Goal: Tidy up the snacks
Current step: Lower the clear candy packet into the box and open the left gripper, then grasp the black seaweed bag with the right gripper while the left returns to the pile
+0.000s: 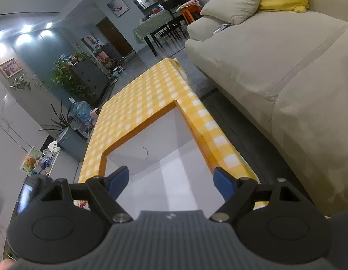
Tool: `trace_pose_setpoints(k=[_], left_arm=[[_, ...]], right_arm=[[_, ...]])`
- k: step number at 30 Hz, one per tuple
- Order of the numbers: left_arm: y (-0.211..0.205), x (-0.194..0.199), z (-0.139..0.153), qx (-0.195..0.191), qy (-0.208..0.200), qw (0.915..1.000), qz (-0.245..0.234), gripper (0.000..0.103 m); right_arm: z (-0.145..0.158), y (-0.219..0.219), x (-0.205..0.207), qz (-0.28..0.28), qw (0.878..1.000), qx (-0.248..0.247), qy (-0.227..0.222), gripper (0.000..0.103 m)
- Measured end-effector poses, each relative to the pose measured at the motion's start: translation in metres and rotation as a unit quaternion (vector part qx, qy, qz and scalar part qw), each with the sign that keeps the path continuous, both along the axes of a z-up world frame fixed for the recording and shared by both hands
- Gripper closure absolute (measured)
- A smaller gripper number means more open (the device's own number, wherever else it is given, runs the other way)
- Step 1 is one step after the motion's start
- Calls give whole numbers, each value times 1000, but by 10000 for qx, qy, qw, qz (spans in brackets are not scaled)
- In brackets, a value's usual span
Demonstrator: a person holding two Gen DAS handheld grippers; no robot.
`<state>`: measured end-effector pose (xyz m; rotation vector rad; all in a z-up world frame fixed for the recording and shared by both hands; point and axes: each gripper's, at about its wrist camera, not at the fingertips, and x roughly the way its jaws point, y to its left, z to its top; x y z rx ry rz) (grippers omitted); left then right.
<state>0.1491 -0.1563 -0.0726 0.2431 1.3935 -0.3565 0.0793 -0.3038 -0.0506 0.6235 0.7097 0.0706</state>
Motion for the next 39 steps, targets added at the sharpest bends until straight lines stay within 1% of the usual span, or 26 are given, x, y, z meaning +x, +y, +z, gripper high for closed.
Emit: trace_pose_setpoints(k=[3,5,7,9,12,14,16,20,22,26,31,33,34,37,39], left_arm=[[-2,-1,7,-468,127,9983,-324,20],[-1,-1,8,-745,196,9962,-399,20],[4,0,11,-914,241,9951,-296,20],[10,2,15,-968,250,9949,-142,20],[19,1,21,-1080,277,9938,-43,21],[27,0,26,-1089,190,9939,40,21],[37,-5,40,-1081,-26,9940,174,21],[61,-14,60,-880,-646,9917,681,21],[76,-24,70,-799,-879,9889,898,21],[109,-39,85,-798,-1094,9821,1311,21],[150,-58,100,-722,-1445,9711,1754,21],[163,-66,103,-618,-1634,9674,1836,21],[170,-69,103,-574,-1652,9664,1882,21],[192,-74,96,-600,-1601,9613,2159,21],[206,-78,94,-631,-1561,9587,2292,21]], right_arm=[[-1,0,0,-30,10000,-9,26,22],[-2,-2,1,-47,10000,38,61,22],[-3,-3,1,-68,9999,74,87,22],[-2,-4,-1,-82,9999,72,86,22],[-2,-5,-1,-102,9999,85,80,22],[-2,-5,-1,-96,9999,102,81,22],[-1,-4,-1,-65,9999,110,80,22],[0,3,-1,58,9999,13,83,22],[2,7,-2,79,9999,-31,68,22],[3,15,-2,230,9997,-93,31,22],[6,38,-6,556,9977,-392,-25,22],[11,51,-9,754,9957,-520,-155,22],[14,58,-11,861,9942,-594,-247,22],[23,84,-20,1305,9862,-817,-609,22],[27,103,-27,1676,9778,-931,-847,22]])
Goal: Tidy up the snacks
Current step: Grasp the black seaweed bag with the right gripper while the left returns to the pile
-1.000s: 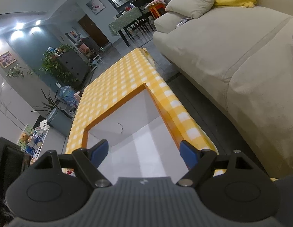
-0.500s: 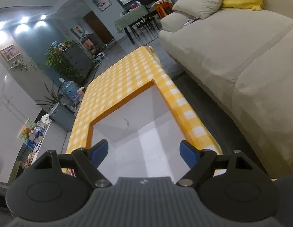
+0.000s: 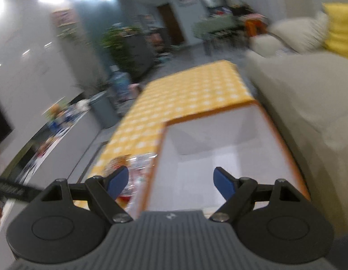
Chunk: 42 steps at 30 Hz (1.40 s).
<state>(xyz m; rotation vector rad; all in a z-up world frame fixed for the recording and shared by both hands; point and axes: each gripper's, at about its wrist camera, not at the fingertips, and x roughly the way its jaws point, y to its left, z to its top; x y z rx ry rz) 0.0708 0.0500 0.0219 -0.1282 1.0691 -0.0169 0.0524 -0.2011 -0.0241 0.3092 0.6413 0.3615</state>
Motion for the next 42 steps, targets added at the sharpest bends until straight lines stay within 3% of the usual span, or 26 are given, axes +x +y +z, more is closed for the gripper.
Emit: trace_pose_setpoints(k=[7,13,17,23,27,33,39,42], left_arm=[[49,-18,-22,-83,31,9991,405,21],[82,-26,-44,-210,15,9970,741,21],[102,-27,-59,-480,-86,9937,1008,21],[133,-30,-78,-958,-61,9853,1412,21],[148,-33,-83,-1115,-118,9799,1650,21],[159,-34,-91,-1200,-22,9760,1815,21],[159,-31,-97,-1156,60,9780,1734,22],[157,-29,-99,-1076,82,9793,1714,22]], right_arm=[[-4,60,-15,1100,9933,-335,-133,22],[-19,106,-21,1603,9852,-605,71,22],[-30,139,-21,1856,9782,-926,131,22],[-66,183,-13,2116,9688,-1112,657,22],[-90,211,-10,2213,9606,-1481,794,22],[-107,233,1,2476,9518,-1602,848,22],[-124,248,18,2659,9455,-1630,938,42],[-126,251,17,2737,9425,-1753,772,45]])
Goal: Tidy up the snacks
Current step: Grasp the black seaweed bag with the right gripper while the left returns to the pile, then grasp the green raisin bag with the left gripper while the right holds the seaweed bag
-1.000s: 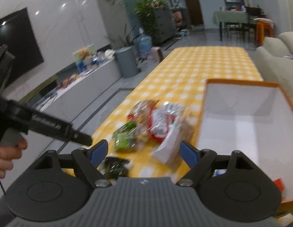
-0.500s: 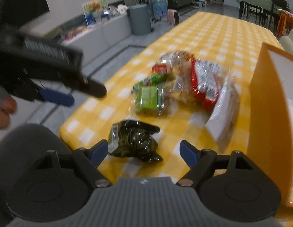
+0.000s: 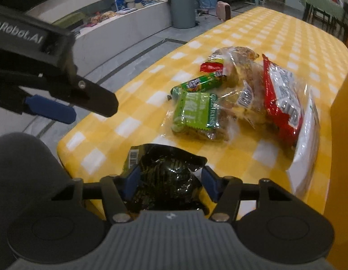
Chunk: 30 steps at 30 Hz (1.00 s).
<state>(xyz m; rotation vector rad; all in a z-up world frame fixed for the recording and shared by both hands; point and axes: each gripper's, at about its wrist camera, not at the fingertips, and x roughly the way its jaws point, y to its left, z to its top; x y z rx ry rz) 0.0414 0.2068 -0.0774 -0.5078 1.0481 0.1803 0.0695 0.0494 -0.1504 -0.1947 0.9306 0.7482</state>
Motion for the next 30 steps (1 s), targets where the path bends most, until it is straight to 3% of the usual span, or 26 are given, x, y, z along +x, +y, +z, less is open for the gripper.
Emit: trace_pose_setpoints(k=[5,9,12,15,19,25,30], left_arm=[[2,2,-5,-29,25,10000,-4,22],[-11,12,-9,-309,-145,9982,-499,22],[-34,22,2,289,-378,9929,-1086,22],[-54,31,12,1040,-489,9684,-2214,22],[-62,46,8,1635,-517,9429,-2857,22],[-76,61,-3,1943,-447,8964,-3958,22],[-90,76,-15,2172,-248,8725,-4369,22]], right_arm=[[-1,-3,-5,-60,9998,-11,-174,49],[6,-12,-10,-374,9976,-324,-474,52],[6,-25,-9,-671,9956,-456,-469,52],[6,-41,-6,-803,9959,-313,-267,51],[6,-53,-10,-767,9956,-414,-349,51],[5,-66,-9,-909,9949,-364,-227,50],[5,-69,-9,-1030,9940,-332,-127,50]])
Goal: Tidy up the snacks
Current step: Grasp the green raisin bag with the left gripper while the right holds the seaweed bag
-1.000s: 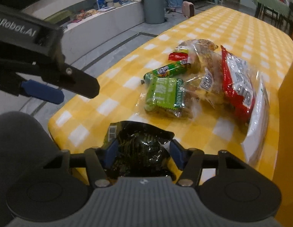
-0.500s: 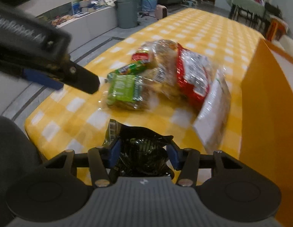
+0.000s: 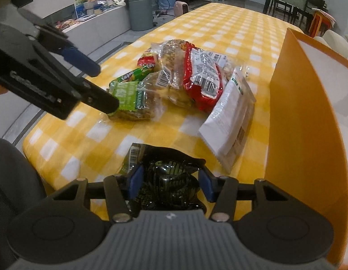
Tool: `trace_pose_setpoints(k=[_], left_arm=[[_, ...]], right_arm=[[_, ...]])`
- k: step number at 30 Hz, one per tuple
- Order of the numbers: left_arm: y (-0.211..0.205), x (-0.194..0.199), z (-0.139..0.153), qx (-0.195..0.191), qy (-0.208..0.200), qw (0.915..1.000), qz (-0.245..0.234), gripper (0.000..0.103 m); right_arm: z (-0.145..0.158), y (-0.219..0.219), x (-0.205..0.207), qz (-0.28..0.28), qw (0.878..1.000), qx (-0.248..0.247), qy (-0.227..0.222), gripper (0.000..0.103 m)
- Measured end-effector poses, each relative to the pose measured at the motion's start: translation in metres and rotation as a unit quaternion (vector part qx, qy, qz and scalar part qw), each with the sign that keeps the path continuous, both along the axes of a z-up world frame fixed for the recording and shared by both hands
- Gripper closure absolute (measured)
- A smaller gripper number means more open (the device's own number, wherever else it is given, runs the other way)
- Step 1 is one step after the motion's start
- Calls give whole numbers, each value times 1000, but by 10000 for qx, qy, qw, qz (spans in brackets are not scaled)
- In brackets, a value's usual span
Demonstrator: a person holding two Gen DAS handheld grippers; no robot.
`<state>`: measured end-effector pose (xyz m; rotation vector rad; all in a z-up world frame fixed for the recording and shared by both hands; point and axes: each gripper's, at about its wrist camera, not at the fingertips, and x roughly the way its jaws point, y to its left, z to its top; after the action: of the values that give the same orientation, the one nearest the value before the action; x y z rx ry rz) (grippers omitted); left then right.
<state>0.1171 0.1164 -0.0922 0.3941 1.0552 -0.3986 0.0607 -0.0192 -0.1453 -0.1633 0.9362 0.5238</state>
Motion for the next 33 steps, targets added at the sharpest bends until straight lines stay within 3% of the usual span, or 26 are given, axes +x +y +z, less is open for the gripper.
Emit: trace_pose_setpoints(k=[4,7,11,13,14,19,21,23,26,28,29,30,32,33], left_arm=[[-8,9,-13,435,67,9988,-234,22],[-10,17,-22,509,334,9977,-296,22],[-17,23,-34,806,370,9953,-394,19],[-19,27,-38,800,446,9952,-335,23],[-18,28,-37,704,484,9959,-291,36],[-14,29,-34,542,549,9969,153,64],[-13,26,-31,469,598,9966,326,82],[-9,21,-24,259,650,9963,489,91],[-1,17,-18,-37,737,9948,704,97],[-2,15,-19,24,668,9958,630,95],[-6,12,-18,88,530,9974,475,88],[-13,4,-15,170,248,9995,125,69],[-23,-8,-11,352,-123,9983,-447,48],[-28,-11,-9,421,-168,9971,-612,47]], right_arm=[[-2,-3,6,-307,9992,143,214,49],[-2,-5,8,-408,9984,221,320,49],[-2,-2,7,-379,9988,159,271,48],[-3,-1,8,-349,9990,133,251,48],[-3,0,8,-331,9991,122,239,48],[-3,1,7,-270,9994,87,195,48],[-2,1,7,-266,9994,85,209,48],[-2,1,7,-276,9993,109,215,49],[-1,-1,6,-306,9991,159,233,51],[0,-2,4,-285,9992,151,219,51],[1,-2,4,-272,9993,137,210,51],[1,-1,4,-268,9993,136,209,51],[2,-1,4,-263,9994,125,210,51],[2,-1,3,-245,9994,109,200,51]])
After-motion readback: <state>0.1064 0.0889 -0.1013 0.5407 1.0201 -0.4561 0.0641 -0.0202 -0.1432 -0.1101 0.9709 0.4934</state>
